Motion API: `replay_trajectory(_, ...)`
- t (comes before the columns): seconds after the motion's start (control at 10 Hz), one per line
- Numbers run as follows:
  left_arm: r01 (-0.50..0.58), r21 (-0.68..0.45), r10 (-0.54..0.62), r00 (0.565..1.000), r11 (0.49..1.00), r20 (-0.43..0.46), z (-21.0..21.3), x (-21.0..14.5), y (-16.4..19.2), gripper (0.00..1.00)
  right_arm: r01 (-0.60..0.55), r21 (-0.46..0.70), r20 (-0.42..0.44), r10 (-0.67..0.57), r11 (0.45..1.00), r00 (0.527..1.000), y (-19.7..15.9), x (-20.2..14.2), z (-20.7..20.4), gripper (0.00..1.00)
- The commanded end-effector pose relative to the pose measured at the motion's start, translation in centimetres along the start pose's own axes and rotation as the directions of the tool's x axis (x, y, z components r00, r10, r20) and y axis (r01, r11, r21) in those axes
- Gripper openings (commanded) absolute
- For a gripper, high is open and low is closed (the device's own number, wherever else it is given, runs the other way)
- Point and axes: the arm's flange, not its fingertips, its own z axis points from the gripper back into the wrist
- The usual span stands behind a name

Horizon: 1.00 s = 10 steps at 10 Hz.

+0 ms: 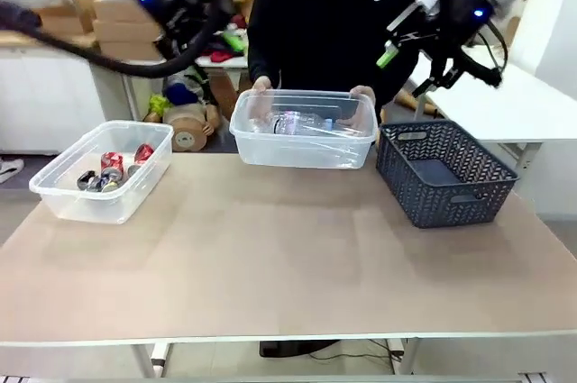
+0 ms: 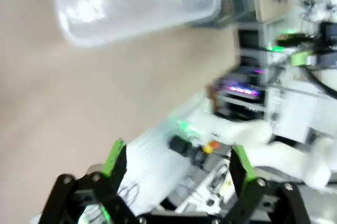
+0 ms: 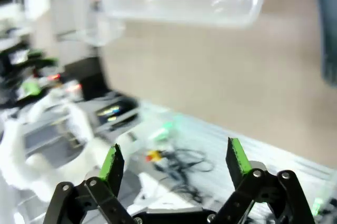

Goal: Sort the waste into each basket.
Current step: Release the Organizing box you were holding.

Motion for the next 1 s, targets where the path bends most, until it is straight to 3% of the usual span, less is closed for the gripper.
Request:
replay_trajectory(0.0, -0.006, -0.267, 0.004, 1.0, 0.964, -0.007, 0.2, -6.2, 5.1, 1.0, 0.07, 0.307, 0.012, -0.077, 0.949, 0.997, -4.7, -6.1, 1.7, 1.0)
replay_trajectory(0.2, 0.061, -0.46, 0.046, 0.975, 0.886, 0.217, 2.1, -11.2, 9.6, 1.0, 0.104, 0.557, 0.049, -0.158, 0.824, 0.986, -9.8, -9.2, 5.1, 1.0)
replay_trajectory(0.5, 0.066, -0.586, 0.168, 0.926, 0.808, 0.337, 3.2, -14.7, 13.3, 1.0, 0.083, 0.727, 0.119, -0.245, 0.681, 0.962, -16.8, -12.2, 6.1, 1.0)
replay_trajectory(0.6, 0.003, -0.557, 0.21, 0.924, 0.831, 0.318, 3.0, -13.9, 12.6, 1.0, 0.133, 0.701, 0.13, -0.309, 0.701, 0.942, -16.9, -11.8, 5.5, 1.0)
replay_trajectory(0.7, 0.024, -0.552, 0.173, 0.937, 0.834, 0.302, 3.8, -14.3, 14.6, 1.0, 0.144, 0.683, 0.079, -0.269, 0.716, 0.96, -16.4, -11.6, 7.2, 1.0)
replay_trajectory(0.9, 0.024, -0.552, 0.173, 0.937, 0.834, 0.302, 3.8, -14.3, 14.6, 1.0, 0.144, 0.683, 0.079, -0.269, 0.716, 0.96, -16.4, -11.6, 7.2, 1.0)
